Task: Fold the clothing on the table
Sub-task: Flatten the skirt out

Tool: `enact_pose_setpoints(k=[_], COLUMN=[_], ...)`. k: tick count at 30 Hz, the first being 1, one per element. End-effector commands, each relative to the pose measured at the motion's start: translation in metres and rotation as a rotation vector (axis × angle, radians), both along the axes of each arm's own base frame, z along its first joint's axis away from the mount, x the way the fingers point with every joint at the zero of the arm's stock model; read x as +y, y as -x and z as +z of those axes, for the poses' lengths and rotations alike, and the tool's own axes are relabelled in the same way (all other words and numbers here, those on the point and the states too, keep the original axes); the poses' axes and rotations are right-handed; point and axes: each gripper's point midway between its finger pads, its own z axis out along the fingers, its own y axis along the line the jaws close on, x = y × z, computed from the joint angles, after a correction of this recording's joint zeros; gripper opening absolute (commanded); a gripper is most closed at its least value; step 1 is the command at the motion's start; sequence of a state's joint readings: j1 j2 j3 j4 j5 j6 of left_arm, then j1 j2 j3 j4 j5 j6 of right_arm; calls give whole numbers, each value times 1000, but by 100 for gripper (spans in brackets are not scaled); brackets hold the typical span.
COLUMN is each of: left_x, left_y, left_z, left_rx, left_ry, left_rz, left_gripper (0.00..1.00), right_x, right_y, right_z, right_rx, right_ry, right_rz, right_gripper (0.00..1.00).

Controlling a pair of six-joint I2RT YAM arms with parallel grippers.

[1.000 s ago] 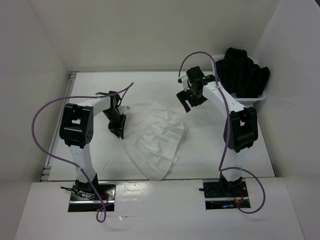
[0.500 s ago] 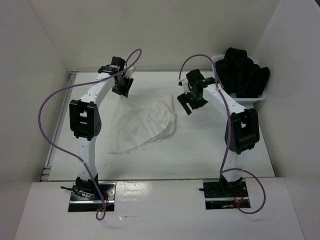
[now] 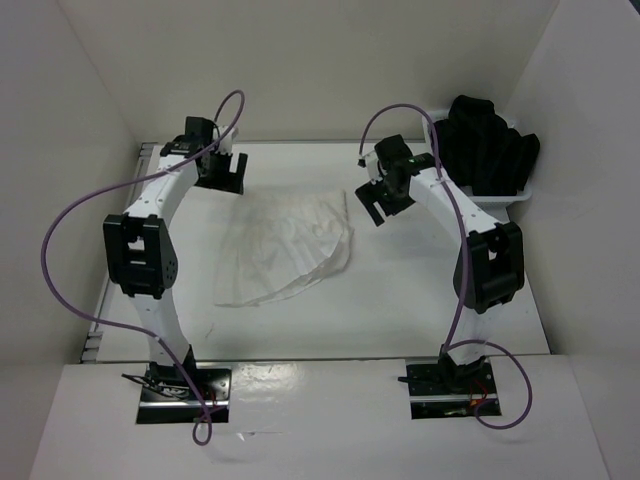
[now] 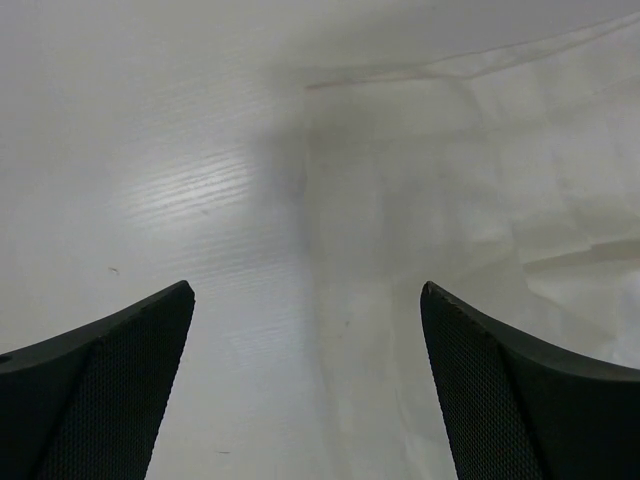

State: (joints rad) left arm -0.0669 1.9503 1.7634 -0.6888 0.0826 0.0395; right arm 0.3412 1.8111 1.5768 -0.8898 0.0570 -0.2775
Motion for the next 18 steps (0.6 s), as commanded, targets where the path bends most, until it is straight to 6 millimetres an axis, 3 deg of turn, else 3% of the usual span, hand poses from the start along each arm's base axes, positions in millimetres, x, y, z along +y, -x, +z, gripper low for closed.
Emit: enact_pose_setpoints(k=[1,4,11,16,18], left_x=[-10,-8,-16,-16,-16], left_y=[3,10,-4,-14,-15], left_z=[-35,-55,-61,-64,-75], left_rx=[53,80,20,-20,-3], left_ry=[66,72,114,112,110], left_rz=[40,77,64,53,54], left_gripper=[100,95,88,74,71], right_x=[16,17,16,14,14], right_y=[-11,-13,-13,-14,-14], right_z=[14,15,13,13,9], right_rx=[-53,-62,-65,-68,-59], right_ry=[-47,-50,-42,-35,-31], right_rz=[19,19,15,11,11], right_gripper=[87,87,87,87,87])
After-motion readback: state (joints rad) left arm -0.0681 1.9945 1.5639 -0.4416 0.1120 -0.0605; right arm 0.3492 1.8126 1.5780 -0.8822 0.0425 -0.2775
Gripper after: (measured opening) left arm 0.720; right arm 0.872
